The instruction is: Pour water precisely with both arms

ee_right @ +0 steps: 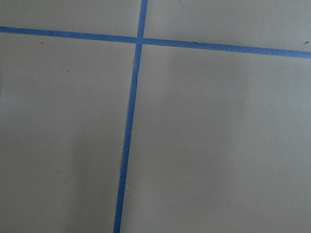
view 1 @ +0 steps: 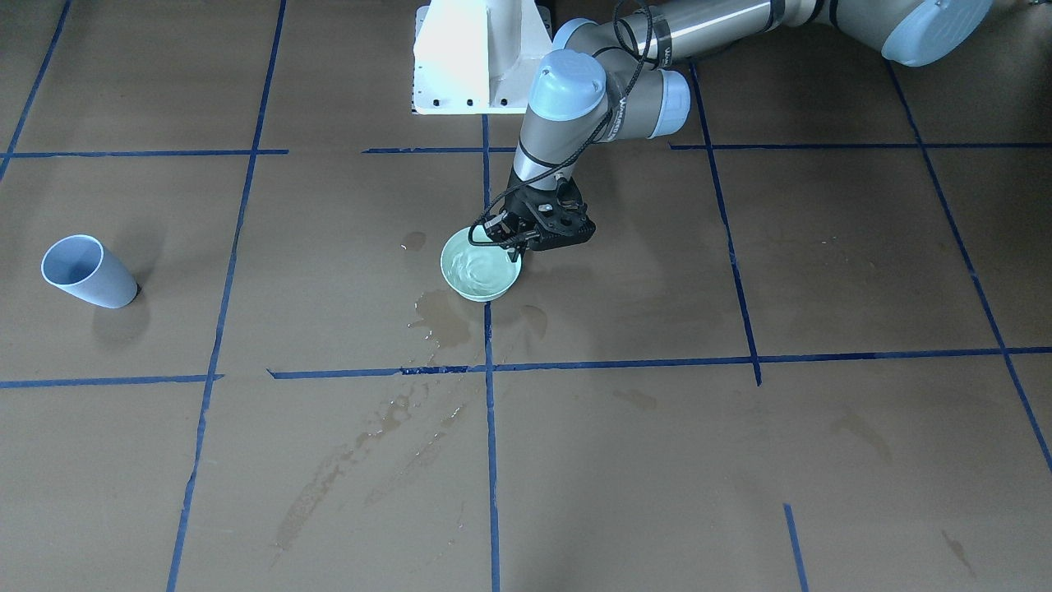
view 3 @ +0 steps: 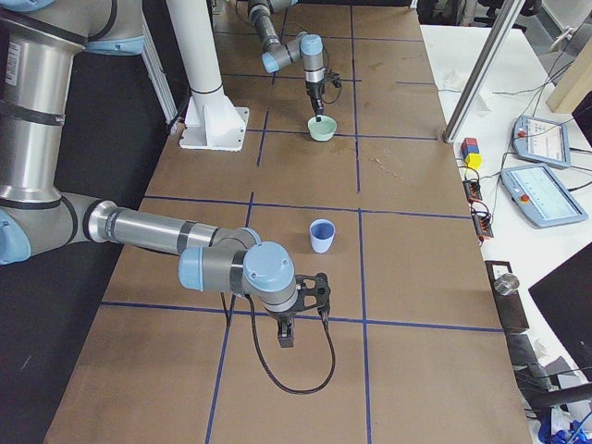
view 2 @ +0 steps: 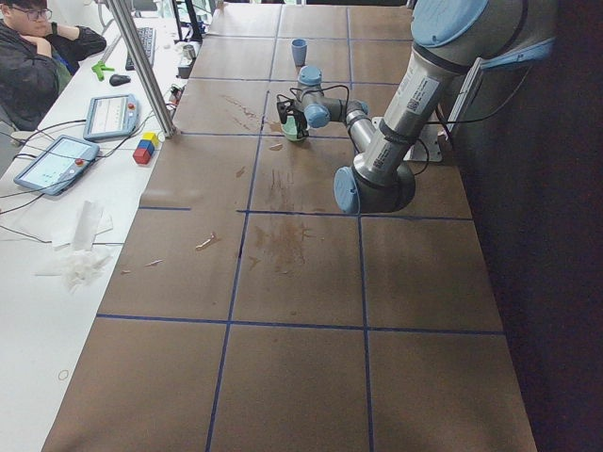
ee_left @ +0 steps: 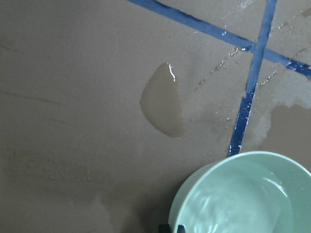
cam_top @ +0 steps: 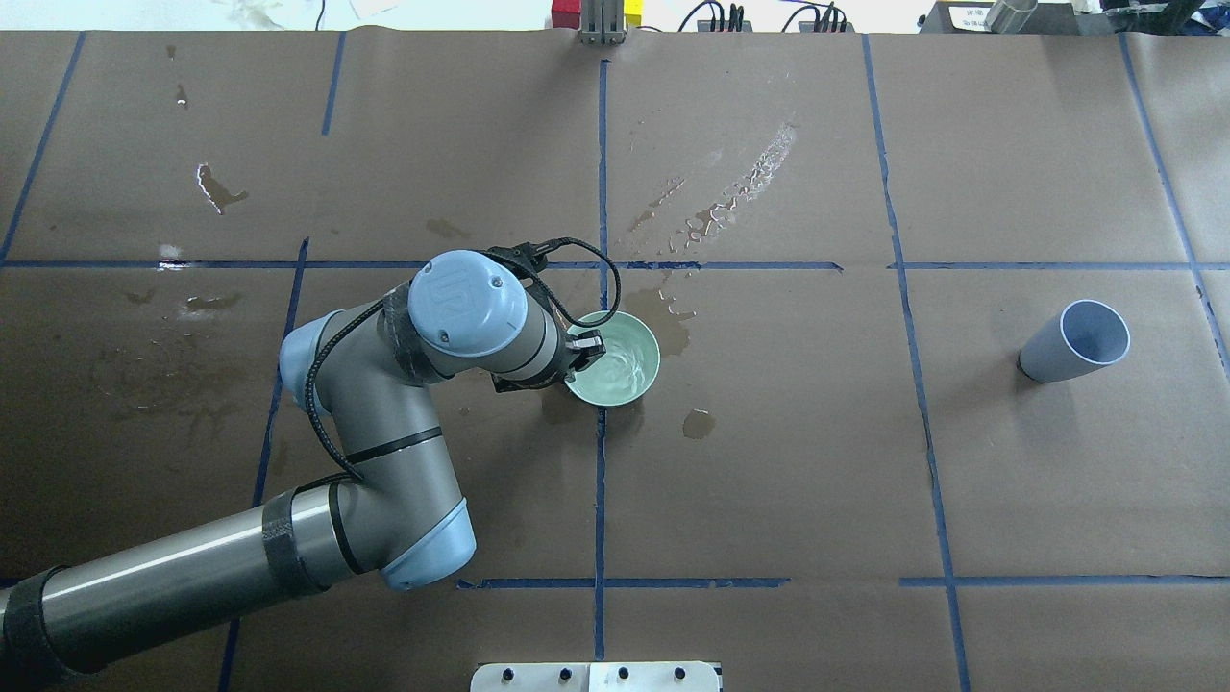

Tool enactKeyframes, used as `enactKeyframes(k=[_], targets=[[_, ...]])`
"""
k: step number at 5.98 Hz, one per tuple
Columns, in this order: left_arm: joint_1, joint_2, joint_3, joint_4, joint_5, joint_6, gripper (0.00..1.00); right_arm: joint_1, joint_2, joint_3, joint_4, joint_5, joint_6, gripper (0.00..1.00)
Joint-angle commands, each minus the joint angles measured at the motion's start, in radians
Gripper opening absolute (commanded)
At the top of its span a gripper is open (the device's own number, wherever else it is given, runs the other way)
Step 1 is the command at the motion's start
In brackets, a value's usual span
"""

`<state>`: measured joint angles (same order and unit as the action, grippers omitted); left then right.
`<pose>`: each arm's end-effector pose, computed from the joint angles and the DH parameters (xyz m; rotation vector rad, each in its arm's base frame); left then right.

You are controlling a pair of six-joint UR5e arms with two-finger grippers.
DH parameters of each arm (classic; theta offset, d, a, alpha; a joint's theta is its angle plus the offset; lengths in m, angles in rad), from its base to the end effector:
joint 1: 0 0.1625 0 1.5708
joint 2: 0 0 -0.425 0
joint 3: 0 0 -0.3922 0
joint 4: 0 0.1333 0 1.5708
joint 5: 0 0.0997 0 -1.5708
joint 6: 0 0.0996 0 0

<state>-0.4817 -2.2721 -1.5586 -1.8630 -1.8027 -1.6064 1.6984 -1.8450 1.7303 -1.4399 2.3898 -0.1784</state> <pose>0.5806 -0.4281 0.2088 0.0084 1.0051 -0.3596 0.1078 -0.3646 0.6829 0.1399 -0.8072 -0.0546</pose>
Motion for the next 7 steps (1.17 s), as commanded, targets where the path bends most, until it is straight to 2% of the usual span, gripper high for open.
enactKeyframes(k=[1, 3, 5, 6, 7], targets=[[-0.049, 0.076, -0.094, 0.004, -0.048, 0.035, 0.00, -0.003, 0.001, 0.000, 0.000, 0.000, 0.002, 1.00], [-0.142, 0.182, -0.199, 0.002, -0.137, 0.158, 0.00, -0.022, 0.004, -0.002, 0.000, -0.001, 0.002, 1.00], [-0.260, 0.349, -0.273, -0.013, -0.211, 0.367, 0.00, -0.031, 0.004, -0.002, 0.000, 0.000, 0.000, 1.00], [-0.329, 0.432, -0.290, -0.059, -0.265, 0.443, 0.00, -0.031, 0.004, -0.002, 0.001, 0.000, 0.000, 1.00], [-0.415, 0.559, -0.273, -0.208, -0.355, 0.520, 0.00, -0.031, 0.004, -0.002, 0.000, 0.002, 0.000, 1.00]])
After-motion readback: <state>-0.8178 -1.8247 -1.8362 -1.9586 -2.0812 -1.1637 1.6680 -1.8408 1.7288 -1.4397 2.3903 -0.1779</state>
